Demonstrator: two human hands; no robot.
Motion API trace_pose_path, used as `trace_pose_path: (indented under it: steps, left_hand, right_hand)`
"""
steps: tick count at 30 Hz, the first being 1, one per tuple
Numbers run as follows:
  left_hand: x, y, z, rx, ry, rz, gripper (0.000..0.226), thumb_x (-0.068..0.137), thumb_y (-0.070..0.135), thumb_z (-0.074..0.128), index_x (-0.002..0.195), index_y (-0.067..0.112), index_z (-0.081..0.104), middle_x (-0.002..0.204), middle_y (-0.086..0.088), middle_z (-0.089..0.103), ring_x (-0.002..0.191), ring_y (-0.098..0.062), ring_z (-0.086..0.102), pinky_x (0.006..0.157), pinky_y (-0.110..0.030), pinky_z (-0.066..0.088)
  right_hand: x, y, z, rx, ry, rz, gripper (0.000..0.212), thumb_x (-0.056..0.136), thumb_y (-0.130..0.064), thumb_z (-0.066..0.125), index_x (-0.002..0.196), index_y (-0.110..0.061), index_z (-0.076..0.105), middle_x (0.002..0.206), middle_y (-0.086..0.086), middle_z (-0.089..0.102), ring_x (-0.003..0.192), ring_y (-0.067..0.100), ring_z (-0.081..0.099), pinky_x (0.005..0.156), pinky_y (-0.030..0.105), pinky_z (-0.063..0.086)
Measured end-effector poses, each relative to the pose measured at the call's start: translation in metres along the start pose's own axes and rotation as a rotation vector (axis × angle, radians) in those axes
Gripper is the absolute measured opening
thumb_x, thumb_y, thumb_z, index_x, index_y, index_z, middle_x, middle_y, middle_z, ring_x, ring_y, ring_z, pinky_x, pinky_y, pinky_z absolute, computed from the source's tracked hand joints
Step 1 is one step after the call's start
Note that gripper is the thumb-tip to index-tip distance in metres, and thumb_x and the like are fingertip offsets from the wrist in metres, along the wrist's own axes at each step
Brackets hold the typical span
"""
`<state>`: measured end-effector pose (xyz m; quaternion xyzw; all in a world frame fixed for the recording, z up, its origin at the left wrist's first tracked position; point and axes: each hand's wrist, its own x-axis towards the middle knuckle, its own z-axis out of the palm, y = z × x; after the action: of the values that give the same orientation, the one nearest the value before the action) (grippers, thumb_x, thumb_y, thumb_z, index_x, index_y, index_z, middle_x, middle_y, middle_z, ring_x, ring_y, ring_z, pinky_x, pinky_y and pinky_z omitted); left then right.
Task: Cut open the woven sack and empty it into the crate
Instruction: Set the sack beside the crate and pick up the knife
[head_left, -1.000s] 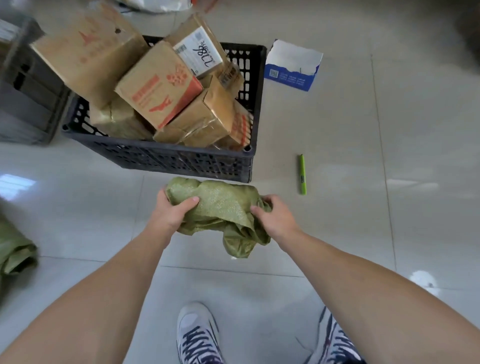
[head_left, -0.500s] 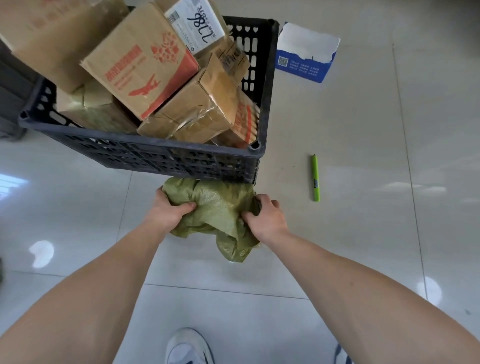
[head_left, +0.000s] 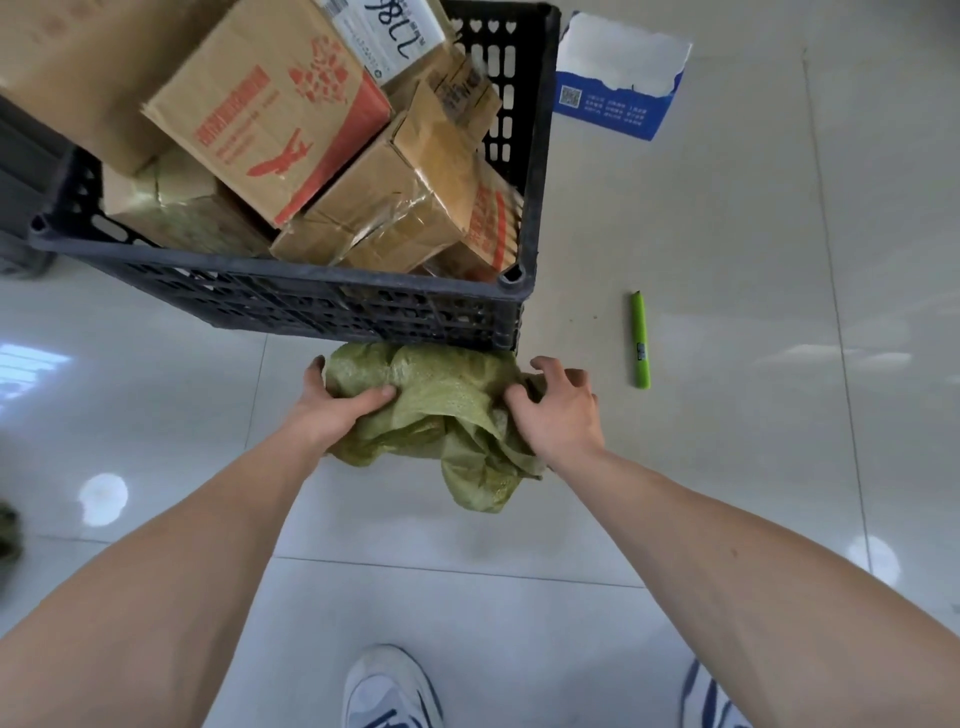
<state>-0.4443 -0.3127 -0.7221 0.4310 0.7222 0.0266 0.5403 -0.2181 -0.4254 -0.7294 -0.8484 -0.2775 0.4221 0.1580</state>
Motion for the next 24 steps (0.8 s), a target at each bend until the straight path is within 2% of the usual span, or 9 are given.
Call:
trace_pose_path:
  steps: [2,5,7,9,11,12,16,20,24]
  left_hand:
    - [-0.004,0.005,-0.005,0.012,0.011,0.023,0.116,0.067,0.046,0.084,0.154,0.034,0.009,0.15,-0.01,0.04,0.128,-0.034,0.049,0.107,-0.049,0.042]
    - [-0.011,0.014,-0.009,0.091,0.047,0.065,0.108,0.071,0.054,0.079,0.154,0.033,0.014,0.152,-0.011,0.039,0.125,-0.033,0.05,0.103,-0.043,0.041]
    - [-0.016,0.02,-0.014,0.158,0.112,0.092,0.098,0.073,0.063,0.071,0.152,0.03,0.025,0.15,-0.01,0.042,0.117,-0.032,0.054,0.1,-0.041,0.04]
    - [-0.019,0.024,-0.02,0.299,0.263,0.189,0.076,0.08,0.062,0.062,0.142,0.022,0.044,0.138,-0.01,0.054,0.118,-0.032,0.055,0.098,-0.04,0.042]
    - [-0.026,0.032,-0.023,0.444,0.42,0.378,0.043,0.089,0.044,0.057,0.121,0.015,0.062,0.115,-0.01,0.066,0.108,-0.032,0.059,0.087,-0.036,0.045]
    - [-0.031,0.037,-0.024,0.495,0.432,0.476,0.03,0.089,0.035,0.055,0.11,0.016,0.067,0.105,-0.008,0.069,0.101,-0.03,0.06,0.082,-0.034,0.045]
    - [-0.056,0.058,-0.008,0.669,0.223,0.745,0.014,0.091,0.022,0.054,0.091,0.024,0.068,0.083,0.006,0.068,0.08,-0.016,0.062,0.069,-0.029,0.047]
    - [-0.073,0.076,0.026,0.608,0.095,0.813,0.017,0.091,0.027,0.055,0.102,0.023,0.069,0.085,0.01,0.065,0.078,-0.008,0.06,0.075,-0.032,0.053]
    - [-0.084,0.092,0.074,0.641,-0.056,0.872,0.034,0.09,0.035,0.053,0.121,0.028,0.064,0.1,0.012,0.065,0.086,-0.005,0.061,0.086,-0.032,0.052]
  right_hand:
    - [0.0,-0.005,-0.006,0.012,0.013,-0.004,0.061,0.078,-0.06,0.044,0.135,-0.041,0.042,0.131,0.002,0.041,0.123,0.03,0.04,0.087,0.056,0.053]
    - [-0.002,-0.01,-0.012,0.01,0.02,-0.011,0.064,0.078,-0.067,0.037,0.135,-0.039,0.042,0.129,0.003,0.045,0.116,0.032,0.052,0.092,0.051,0.052]
    - [-0.004,-0.011,-0.015,0.007,0.024,-0.009,0.064,0.08,-0.068,0.035,0.135,-0.036,0.043,0.129,0.004,0.047,0.112,0.034,0.055,0.093,0.049,0.051]
    - [-0.004,-0.011,-0.019,0.001,0.025,0.007,0.062,0.085,-0.065,0.036,0.136,-0.032,0.044,0.13,0.007,0.048,0.114,0.035,0.055,0.096,0.049,0.049]
    - [-0.001,-0.011,-0.023,0.003,0.024,0.039,0.06,0.09,-0.06,0.036,0.138,-0.025,0.045,0.134,0.01,0.048,0.117,0.036,0.053,0.098,0.048,0.047]
    - [0.001,-0.011,-0.025,0.004,0.019,0.055,0.059,0.092,-0.056,0.036,0.138,-0.021,0.045,0.134,0.012,0.047,0.118,0.036,0.052,0.099,0.049,0.047]
    - [0.005,-0.012,-0.032,-0.008,0.001,0.072,0.052,0.094,-0.046,0.034,0.131,-0.012,0.047,0.129,0.016,0.048,0.116,0.038,0.049,0.098,0.05,0.046]
    - [0.005,-0.008,-0.042,-0.042,0.007,0.065,0.05,0.093,-0.042,0.036,0.131,-0.012,0.048,0.129,0.016,0.049,0.115,0.038,0.049,0.097,0.048,0.047]
    - [0.01,0.007,-0.06,-0.048,0.018,0.112,0.049,0.095,-0.038,0.038,0.134,-0.01,0.046,0.131,0.019,0.046,0.117,0.04,0.051,0.096,0.045,0.046]
